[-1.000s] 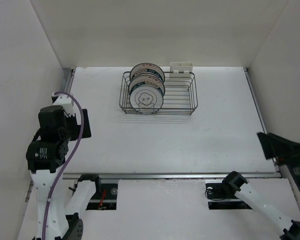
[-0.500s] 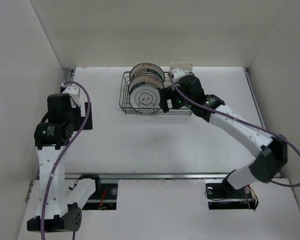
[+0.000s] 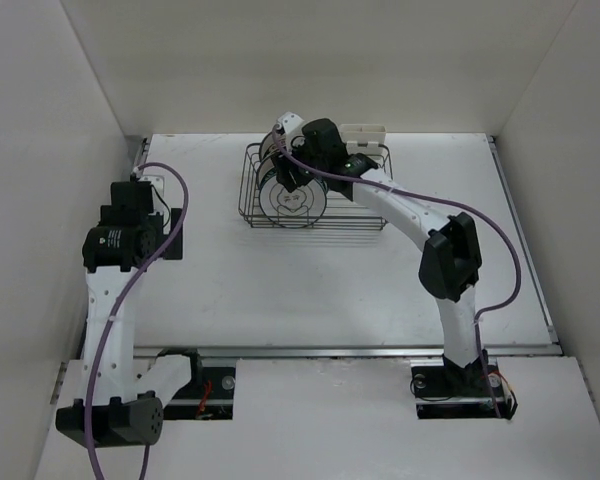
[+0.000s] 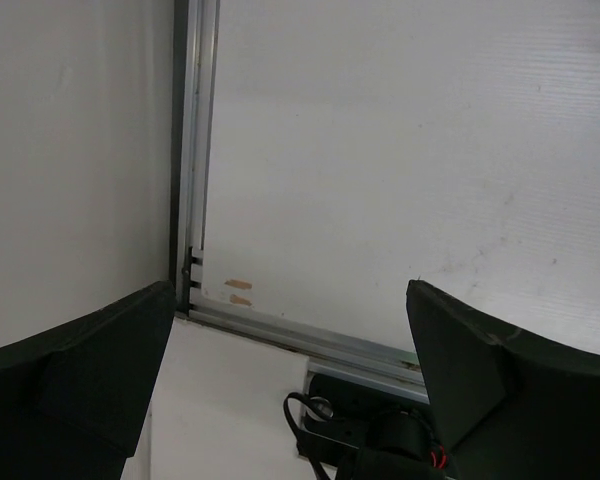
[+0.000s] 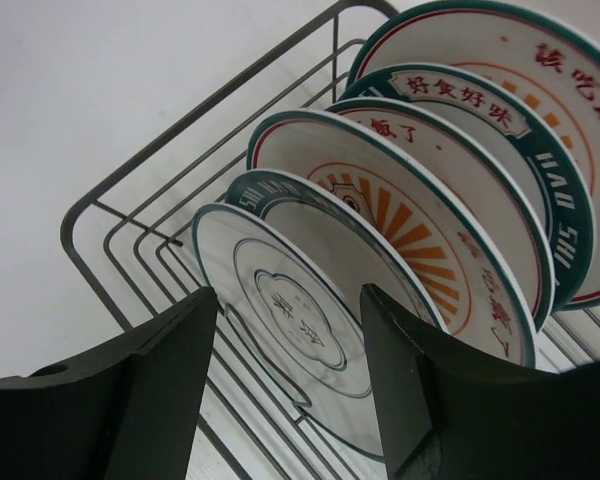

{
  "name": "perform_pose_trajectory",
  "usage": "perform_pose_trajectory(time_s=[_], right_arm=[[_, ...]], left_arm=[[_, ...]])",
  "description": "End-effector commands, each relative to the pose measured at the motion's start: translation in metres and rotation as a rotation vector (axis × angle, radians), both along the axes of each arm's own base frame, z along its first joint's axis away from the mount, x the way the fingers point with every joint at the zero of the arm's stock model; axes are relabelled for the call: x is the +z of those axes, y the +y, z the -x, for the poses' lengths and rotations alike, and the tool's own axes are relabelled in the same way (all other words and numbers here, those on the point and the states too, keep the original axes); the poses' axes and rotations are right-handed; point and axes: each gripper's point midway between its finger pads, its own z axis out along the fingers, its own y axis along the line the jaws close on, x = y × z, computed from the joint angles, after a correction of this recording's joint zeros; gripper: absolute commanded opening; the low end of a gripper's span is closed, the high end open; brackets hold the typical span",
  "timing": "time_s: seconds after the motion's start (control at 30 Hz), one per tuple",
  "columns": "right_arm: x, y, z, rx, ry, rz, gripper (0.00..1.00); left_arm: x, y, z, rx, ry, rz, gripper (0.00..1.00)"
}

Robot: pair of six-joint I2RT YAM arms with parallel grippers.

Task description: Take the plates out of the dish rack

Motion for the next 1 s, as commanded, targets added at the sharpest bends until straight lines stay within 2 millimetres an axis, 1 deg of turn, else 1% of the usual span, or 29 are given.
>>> perform_pose_trajectory(time_s=[0.0,0.03,0.07,0.1,0.13,0.17,0.2,0.23,0.27,0.3,0.33,0.37,0.4,0.43,0.47,0.5,0.53,0.57,0.6,0.63,0.67,0.7,0.77,0.8,0.83,0.87,0.9,0.93,0.97], right_arm=[[0.041,0.01,-0.002,0.083,-0.103,-0.041,0.65],[0.034,0.009,-0.003,0.095,-0.083,-0.038,0.65],[0.034,0.007,-0.005,0.099,-0.079,-0.043,0.65],[0.032,0.007,-0.002,0.117,-0.072,-0.037,0.65],[0.024,0.009,0.001,0.132,-0.05,-0.031,0.65],[0.02,0.006,0.001,0.145,-0.036,-0.035,0.65],[0.016,0.006,0.002,0.145,-0.028,-0.031,0.65],[0.012,0.006,0.004,0.154,-0.017,-0.03,0.65],[0.008,0.002,0.001,0.145,-0.01,-0.025,0.65],[0.004,0.001,0.002,0.145,-0.002,-0.02,0.65],[0.0,0.002,0.0,0.145,-0.002,-0.02,0.65],[-0.005,-0.002,-0.005,0.134,0.006,-0.015,0.65],[-0.005,-0.006,-0.009,0.125,0.006,-0.015,0.65],[-0.011,-0.006,-0.009,0.125,0.015,-0.01,0.65],[-0.019,-0.005,-0.01,0.125,0.025,-0.003,0.65],[-0.019,-0.01,-0.014,0.114,0.025,-0.003,0.65],[-0.024,-0.009,-0.014,0.123,0.036,-0.003,0.63],[-0.028,-0.012,-0.019,0.114,0.036,-0.003,0.62],[-0.027,-0.011,-0.018,0.122,0.038,-0.007,0.59],[-0.032,-0.009,-0.017,0.133,0.049,-0.007,0.59],[-0.032,-0.008,-0.016,0.141,0.052,-0.011,0.58],[-0.037,-0.006,-0.015,0.149,0.062,-0.011,0.55],[-0.037,-0.005,-0.014,0.158,0.065,-0.015,0.51],[-0.039,-0.006,-0.012,0.158,0.073,-0.011,0.48],[-0.039,-0.006,-0.012,0.158,0.073,-0.011,0.38],[-0.044,-0.008,-0.012,0.148,0.081,0.0,0.33],[-0.04,-0.01,-0.014,0.137,0.069,0.001,0.28],[-0.035,-0.013,-0.013,0.127,0.061,0.003,0.21],[-0.029,-0.017,-0.016,0.102,0.045,0.01,0.17]], left_arm=[[0.011,0.01,-0.006,0.014,-0.021,-0.048,1.0],[0.01,0.011,-0.01,0.019,-0.007,-0.055,1.0],[0.008,0.011,-0.011,0.019,0.002,-0.055,1.0],[0.008,0.012,-0.014,0.012,0.008,-0.06,1.0],[0.003,0.013,-0.017,0.017,0.036,-0.067,1.0],[0.006,0.016,-0.02,0.027,0.036,-0.078,1.0],[0.015,0.018,-0.027,0.045,0.007,-0.085,1.0],[0.017,0.022,-0.03,0.068,0.006,-0.099,1.0],[0.018,0.023,-0.04,0.069,-0.004,-0.1,1.0],[0.02,0.024,-0.043,0.076,-0.003,-0.108,1.0],[0.028,0.025,-0.05,0.077,-0.032,-0.108,1.0],[0.025,0.025,-0.056,0.076,-0.016,-0.108,1.0],[0.026,0.025,-0.06,0.076,-0.016,-0.108,1.0],[0.033,0.025,-0.064,0.084,-0.037,-0.102,1.0],[0.034,0.023,-0.068,0.075,-0.039,-0.092,1.0],[0.034,0.022,-0.071,0.083,-0.042,-0.085,1.0],[0.032,0.021,-0.069,0.076,-0.031,-0.078,1.0],[0.037,0.02,-0.07,0.085,-0.049,-0.072,1.0],[0.036,0.019,-0.071,0.086,-0.053,-0.059,1.0],[0.035,0.019,-0.069,0.086,-0.044,-0.058,1.0],[0.035,0.018,-0.069,0.094,-0.047,-0.052,1.0],[0.035,0.018,-0.069,0.094,-0.047,-0.052,1.0],[0.03,0.018,-0.068,0.094,-0.033,-0.052,1.0],[0.026,0.018,-0.067,0.1,-0.024,-0.047,1.0],[0.026,0.018,-0.067,0.1,-0.024,-0.047,1.0],[0.026,0.018,-0.067,0.1,-0.024,-0.047,1.0],[0.025,0.018,-0.065,0.1,-0.024,-0.047,1.0],[0.025,0.018,-0.065,0.1,-0.024,-0.047,1.0],[0.025,0.018,-0.065,0.1,-0.024,-0.047,1.0]])
